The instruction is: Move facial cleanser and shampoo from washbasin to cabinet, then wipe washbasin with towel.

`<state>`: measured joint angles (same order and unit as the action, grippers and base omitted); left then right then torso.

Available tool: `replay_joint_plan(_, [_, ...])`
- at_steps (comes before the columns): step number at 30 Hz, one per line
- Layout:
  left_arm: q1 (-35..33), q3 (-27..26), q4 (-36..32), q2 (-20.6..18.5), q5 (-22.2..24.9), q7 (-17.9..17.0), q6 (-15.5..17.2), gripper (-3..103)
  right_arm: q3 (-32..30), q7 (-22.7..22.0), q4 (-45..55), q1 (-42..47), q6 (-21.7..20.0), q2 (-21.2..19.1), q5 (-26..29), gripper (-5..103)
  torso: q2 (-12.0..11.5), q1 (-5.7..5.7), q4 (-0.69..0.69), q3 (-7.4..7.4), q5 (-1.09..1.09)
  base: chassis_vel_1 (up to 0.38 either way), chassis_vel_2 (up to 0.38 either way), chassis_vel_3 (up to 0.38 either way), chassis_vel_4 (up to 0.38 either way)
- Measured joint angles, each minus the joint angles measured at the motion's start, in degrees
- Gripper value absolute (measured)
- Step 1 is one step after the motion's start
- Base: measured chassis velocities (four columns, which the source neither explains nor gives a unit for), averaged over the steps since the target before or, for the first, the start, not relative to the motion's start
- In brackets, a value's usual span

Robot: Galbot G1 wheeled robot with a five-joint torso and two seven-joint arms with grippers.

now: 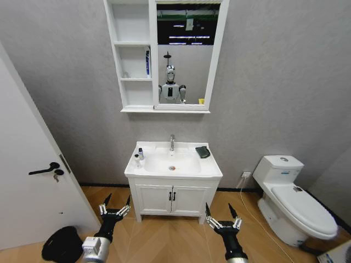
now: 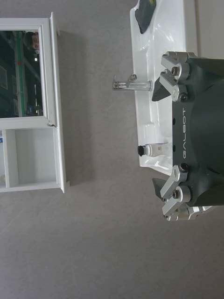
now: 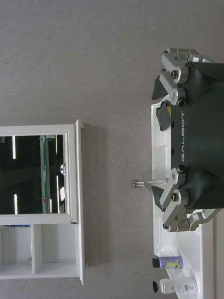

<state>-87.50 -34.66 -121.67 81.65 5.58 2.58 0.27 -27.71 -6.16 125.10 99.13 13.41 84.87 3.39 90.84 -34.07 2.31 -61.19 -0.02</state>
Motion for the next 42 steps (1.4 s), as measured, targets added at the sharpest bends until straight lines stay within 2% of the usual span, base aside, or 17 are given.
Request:
replay_joint_plan(8, [0.16, 0.3, 0.24, 0.11, -0.2, -0.03, 0.05, 90, -0.07, -0.07, 0.01, -0.2, -0.05, -0.28, 0.16, 100, 0.0, 0.0, -0.03, 0.0, 0.04, -0.195, 0.192, 0.184, -0.192])
replay_joint_plan(20, [0.51, 0.53, 0.54, -0.25, 0.09, -0.28, 0.2, 90, 0.05, -0.24, -0.04, -0.71, -0.34, -0.36, 0.2, 100, 0.0, 0.0, 0.0, 0.0, 0.01, -0.195, 0.192, 0.2, -0.199])
replay_joint_plan(27, [0.95, 0.97, 1.86, -0.55, 0.04, -0.28, 0.22, 90, 0.16, -2.37, -0.57, -1.63, -0.25, -0.21, -0.85, 100, -0.01, -0.03, -0.04, -0.01, 0.03, -0.197, 0.194, 0.194, -0.192])
replay_joint_plan(32, [2.31, 1.01, 4.01, -1.21, 0.74, -0.32, 0.78, 90, 0.37, -2.22, -0.56, -1.82, -0.24, -0.48, -1.08, 100, -0.02, -0.05, 0.01, -0.01, 0.02, -0.107, 0.068, 0.063, -0.049])
replay_joint_plan(37, [3.66, 1.2, 6.41, -1.4, 2.17, -0.59, 1.7, 90, 0.46, -1.89, -0.74, -1.82, -0.24, -1.21, -1.15, 100, 0.01, 0.04, -0.04, 0.01, 0.02, 0.026, -0.008, -0.016, 0.008])
replay_joint_plan(42, [5.94, 1.6, 9.88, -1.88, 2.13, -0.58, 2.55, 90, 0.23, -1.8, -0.98, -1.93, -0.04, -1.44, -0.89, 100, 0.02, 0.05, -0.01, 0.01, 0.02, 0.041, -0.025, -0.047, 0.023])
